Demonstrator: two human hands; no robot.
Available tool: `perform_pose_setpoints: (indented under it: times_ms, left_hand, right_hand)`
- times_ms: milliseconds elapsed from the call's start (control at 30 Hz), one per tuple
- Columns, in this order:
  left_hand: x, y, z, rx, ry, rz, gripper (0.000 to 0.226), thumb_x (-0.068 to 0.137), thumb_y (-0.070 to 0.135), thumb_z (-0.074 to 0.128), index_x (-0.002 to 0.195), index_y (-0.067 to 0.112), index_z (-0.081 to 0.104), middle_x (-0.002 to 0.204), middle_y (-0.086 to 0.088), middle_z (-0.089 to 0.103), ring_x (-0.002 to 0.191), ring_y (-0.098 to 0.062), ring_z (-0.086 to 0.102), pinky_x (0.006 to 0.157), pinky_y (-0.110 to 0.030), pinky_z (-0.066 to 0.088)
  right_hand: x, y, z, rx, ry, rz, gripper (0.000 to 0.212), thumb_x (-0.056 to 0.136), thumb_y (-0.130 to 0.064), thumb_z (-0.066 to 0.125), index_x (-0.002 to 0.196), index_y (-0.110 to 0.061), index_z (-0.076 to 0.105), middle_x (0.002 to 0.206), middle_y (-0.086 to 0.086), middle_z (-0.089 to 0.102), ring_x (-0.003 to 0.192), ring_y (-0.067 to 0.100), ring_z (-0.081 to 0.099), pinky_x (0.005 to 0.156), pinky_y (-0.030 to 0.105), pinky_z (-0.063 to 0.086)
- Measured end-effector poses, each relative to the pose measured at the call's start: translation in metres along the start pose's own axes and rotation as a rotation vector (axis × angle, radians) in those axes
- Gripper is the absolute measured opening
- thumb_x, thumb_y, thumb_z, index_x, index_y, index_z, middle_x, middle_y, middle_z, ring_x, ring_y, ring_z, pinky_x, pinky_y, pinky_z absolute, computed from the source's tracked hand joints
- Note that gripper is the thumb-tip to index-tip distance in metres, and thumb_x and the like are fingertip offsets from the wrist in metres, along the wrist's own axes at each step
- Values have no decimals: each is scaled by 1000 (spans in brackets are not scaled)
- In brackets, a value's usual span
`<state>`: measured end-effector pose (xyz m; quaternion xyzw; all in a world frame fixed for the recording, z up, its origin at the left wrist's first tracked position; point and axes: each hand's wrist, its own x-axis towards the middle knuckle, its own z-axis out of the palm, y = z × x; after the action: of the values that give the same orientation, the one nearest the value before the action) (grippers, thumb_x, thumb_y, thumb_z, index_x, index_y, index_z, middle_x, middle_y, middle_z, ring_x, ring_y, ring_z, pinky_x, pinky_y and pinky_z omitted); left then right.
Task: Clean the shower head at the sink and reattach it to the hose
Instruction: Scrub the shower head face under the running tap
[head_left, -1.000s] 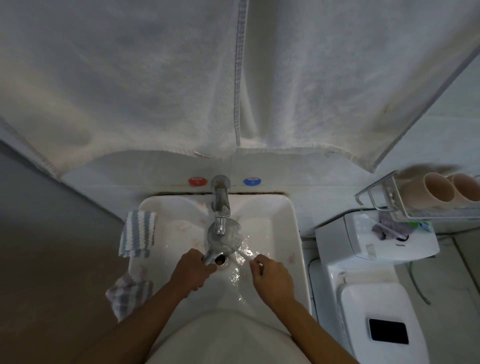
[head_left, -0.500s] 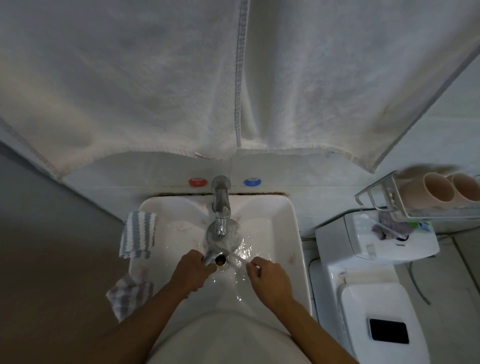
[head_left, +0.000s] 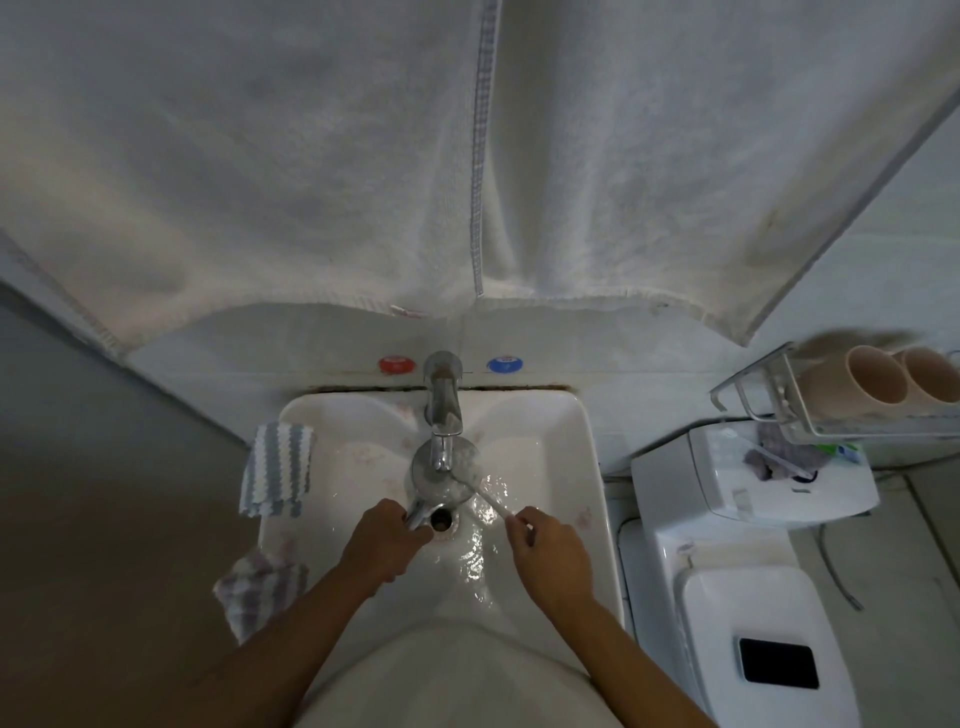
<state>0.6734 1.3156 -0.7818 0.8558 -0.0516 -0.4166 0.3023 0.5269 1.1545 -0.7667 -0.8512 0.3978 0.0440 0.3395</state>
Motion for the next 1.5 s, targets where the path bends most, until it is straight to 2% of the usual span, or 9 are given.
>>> perform_pose_setpoints:
  times_ms: [133, 233, 400, 533, 667, 1000, 1167, 1300, 1500]
  left_hand:
    - [0, -1, 0, 4, 5, -7, 29, 78, 31, 69, 72, 8, 53, 58, -9, 57, 38, -17, 51, 37, -21, 38]
    - [0, -2, 0, 12, 11, -7, 29, 78, 31, 68, 71, 7, 53, 59, -10, 57, 39, -18, 52, 38, -21, 38]
    - [0, -2, 1, 4, 13, -4, 29, 79, 31, 68, 73, 5, 56, 59, -11, 59, 38, -17, 52, 37, -21, 39]
    - [0, -3, 1, 3, 13, -2, 29, 78, 31, 68, 74, 5, 56, 59, -11, 58, 37, -16, 51, 37, -21, 39]
    - [1, -2, 1, 11, 13, -4, 29, 78, 31, 68, 73, 6, 55, 58, -10, 58, 36, -16, 51, 37, -21, 39]
    - [1, -4, 0, -64, 16, -58, 31, 79, 31, 66, 66, 8, 51, 53, -12, 54, 36, -21, 49, 41, -25, 39]
    - [0, 0, 0, -97, 21, -54, 31, 82, 26, 66, 63, 6, 51, 50, -9, 54, 35, -20, 49, 38, -23, 39]
    - [0, -1, 0, -112, 27, -68, 31, 82, 29, 67, 66, 5, 53, 51, -10, 55, 37, -21, 49, 40, -24, 40]
    - [-1, -1, 0, -96, 26, -64, 34, 84, 28, 66, 62, 6, 52, 46, -7, 54, 34, -19, 48, 40, -22, 39]
  right_hand:
    - [-5, -3, 2, -9, -70, -25, 31, 95, -40, 52, 77, -18, 63, 57, -4, 53, 57, 16, 53, 53, 28, 38]
    - [-2, 0, 0, -2, -10, 11, 29, 97, -39, 50, 73, -23, 56, 53, -4, 49, 53, 13, 50, 48, 23, 33]
    - [-5, -2, 3, -5, -75, -13, 31, 94, -43, 51, 76, -21, 62, 55, -5, 50, 56, 14, 51, 51, 28, 36]
    - [-3, 0, -1, -15, 0, -6, 28, 97, -39, 50, 75, -25, 60, 52, -6, 48, 52, 12, 49, 46, 21, 31]
    - [-5, -3, 1, -23, -72, -27, 31, 95, -41, 51, 73, -21, 60, 54, -4, 50, 56, 16, 50, 51, 28, 36]
    - [-6, -3, 2, -37, -110, -81, 32, 96, -43, 50, 80, -18, 62, 55, -4, 47, 60, 18, 50, 56, 31, 38]
    - [0, -1, 0, -26, -25, -50, 28, 99, -40, 48, 82, -22, 61, 54, -7, 45, 61, 20, 54, 58, 33, 43]
    - [-5, -5, 1, -33, -100, -82, 29, 98, -42, 49, 81, -21, 62, 56, -5, 47, 59, 19, 51, 55, 31, 38]
    - [0, -1, 2, -18, -49, -49, 29, 99, -40, 48, 78, -23, 58, 54, -7, 44, 58, 20, 51, 57, 33, 43]
